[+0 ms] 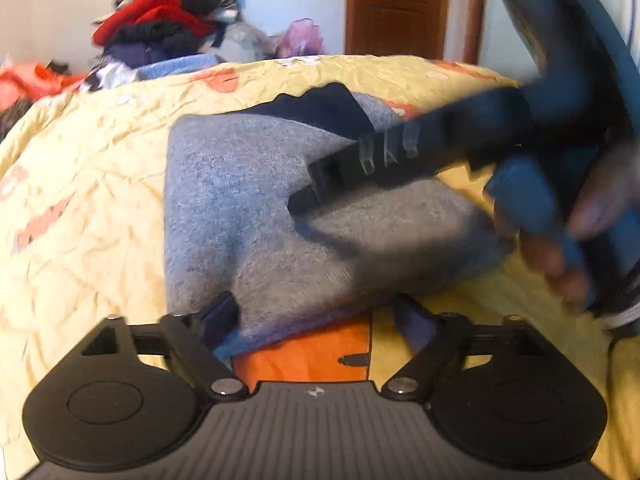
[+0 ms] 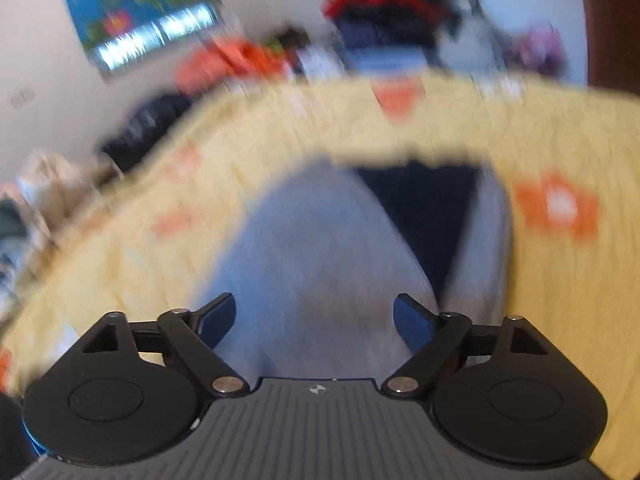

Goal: Fold small clothes
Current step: 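Lay the folded sweater down, open both tools and pull them back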

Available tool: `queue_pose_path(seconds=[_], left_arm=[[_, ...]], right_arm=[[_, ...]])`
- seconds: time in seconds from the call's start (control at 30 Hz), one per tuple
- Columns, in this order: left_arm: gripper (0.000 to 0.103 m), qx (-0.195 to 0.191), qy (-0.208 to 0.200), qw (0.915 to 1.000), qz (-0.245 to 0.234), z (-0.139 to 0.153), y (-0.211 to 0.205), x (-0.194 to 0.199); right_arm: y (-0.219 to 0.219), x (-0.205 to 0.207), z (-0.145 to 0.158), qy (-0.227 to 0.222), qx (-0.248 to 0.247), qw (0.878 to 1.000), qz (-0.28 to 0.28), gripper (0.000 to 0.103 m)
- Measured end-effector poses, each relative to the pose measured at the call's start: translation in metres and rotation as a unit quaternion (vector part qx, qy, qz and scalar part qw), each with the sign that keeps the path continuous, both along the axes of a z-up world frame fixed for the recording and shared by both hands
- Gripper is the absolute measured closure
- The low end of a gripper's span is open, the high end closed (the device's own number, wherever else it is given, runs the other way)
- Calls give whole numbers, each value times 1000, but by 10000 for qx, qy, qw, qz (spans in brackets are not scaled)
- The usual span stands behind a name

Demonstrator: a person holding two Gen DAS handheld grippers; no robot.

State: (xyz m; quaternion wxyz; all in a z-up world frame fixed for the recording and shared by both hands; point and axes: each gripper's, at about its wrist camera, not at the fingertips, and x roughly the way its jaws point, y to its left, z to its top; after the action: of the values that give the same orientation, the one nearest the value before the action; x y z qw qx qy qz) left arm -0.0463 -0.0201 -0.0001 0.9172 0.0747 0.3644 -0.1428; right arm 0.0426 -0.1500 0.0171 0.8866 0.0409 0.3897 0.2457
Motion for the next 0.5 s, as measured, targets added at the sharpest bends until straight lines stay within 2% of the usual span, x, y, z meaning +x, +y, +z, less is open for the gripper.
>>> queue_pose_path(seconds=[0.03,0.1,0.17,0.23,0.3,0.37,0.4,0.47,0.5], left_arm=[[14,96,25,10000,10,2,-3,-1],[14,26,57,10000,42,10,-2,-14],[14,-211,-88,9997,121,17,6,-33],[14,-251,-179,9987,412,13,13,-49],[14,-163,-189,9967,767,3,15,-57],[10,-156,-71,9944,1046,-7,22,-60],[8,-221,-183,9932,1133,-8,25,-66],[7,-171,-180,9913,1294,-9,27,-68],[2,-165,-184,9908,1334,-9,29,-68]], right_arm=[[-5,-6,-7,-305,12,9995,49,23],[-7,-18,-2,-330,-101,9994,-8,25],[-14,-37,15,-218,165,9994,-218,19],[-27,-66,24,-438,546,9968,-391,11],[-35,-94,24,-690,594,9940,-608,7],[-37,-115,16,-870,332,9915,-912,4],[-36,-124,10,-957,114,9898,-1051,2],[-33,-134,-3,-943,-357,9868,-1264,0],[-32,-138,-9,-871,-522,9860,-1325,0]])
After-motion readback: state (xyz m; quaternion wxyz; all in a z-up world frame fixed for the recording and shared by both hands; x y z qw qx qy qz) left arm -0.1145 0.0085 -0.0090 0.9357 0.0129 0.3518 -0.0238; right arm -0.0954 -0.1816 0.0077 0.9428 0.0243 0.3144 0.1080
